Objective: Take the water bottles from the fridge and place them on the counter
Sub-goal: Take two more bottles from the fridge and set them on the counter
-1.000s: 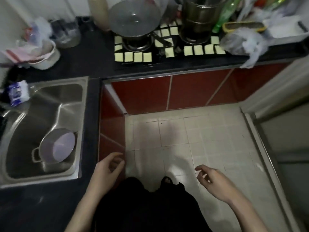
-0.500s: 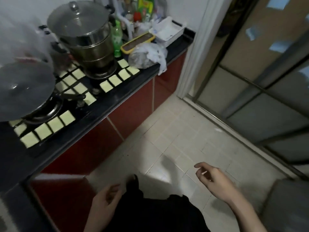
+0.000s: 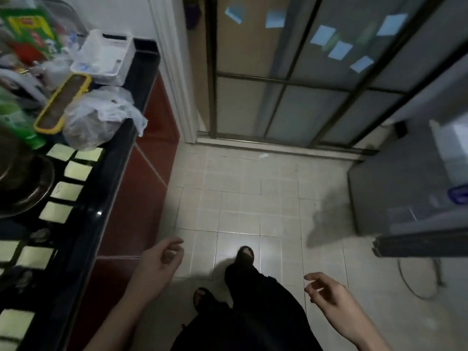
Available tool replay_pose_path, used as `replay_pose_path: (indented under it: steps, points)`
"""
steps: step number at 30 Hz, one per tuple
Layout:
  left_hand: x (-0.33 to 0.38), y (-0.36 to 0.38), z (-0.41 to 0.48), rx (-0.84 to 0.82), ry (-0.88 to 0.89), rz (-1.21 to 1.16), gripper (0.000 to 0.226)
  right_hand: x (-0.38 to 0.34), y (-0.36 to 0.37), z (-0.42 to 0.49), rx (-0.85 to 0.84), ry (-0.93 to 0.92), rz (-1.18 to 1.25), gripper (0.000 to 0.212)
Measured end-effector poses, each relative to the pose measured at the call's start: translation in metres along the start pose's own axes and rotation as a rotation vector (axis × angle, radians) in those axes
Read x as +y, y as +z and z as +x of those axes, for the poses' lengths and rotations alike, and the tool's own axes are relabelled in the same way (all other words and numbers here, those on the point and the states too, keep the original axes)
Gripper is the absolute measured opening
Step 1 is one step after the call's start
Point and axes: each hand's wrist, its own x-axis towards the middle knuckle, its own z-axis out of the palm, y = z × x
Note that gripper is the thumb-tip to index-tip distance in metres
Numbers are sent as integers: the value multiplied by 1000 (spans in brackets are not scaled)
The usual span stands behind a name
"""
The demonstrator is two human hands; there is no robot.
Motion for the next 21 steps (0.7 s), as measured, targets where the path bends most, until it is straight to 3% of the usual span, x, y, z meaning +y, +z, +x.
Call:
replay_pose_path:
  steps: [11, 21]
  points:
    - [73, 43, 118, -165, 66, 49, 21, 14, -26, 49, 210, 186, 280, 19]
    - [133, 44, 229, -316, 141, 275, 31, -26, -112, 133, 255, 107, 260, 15]
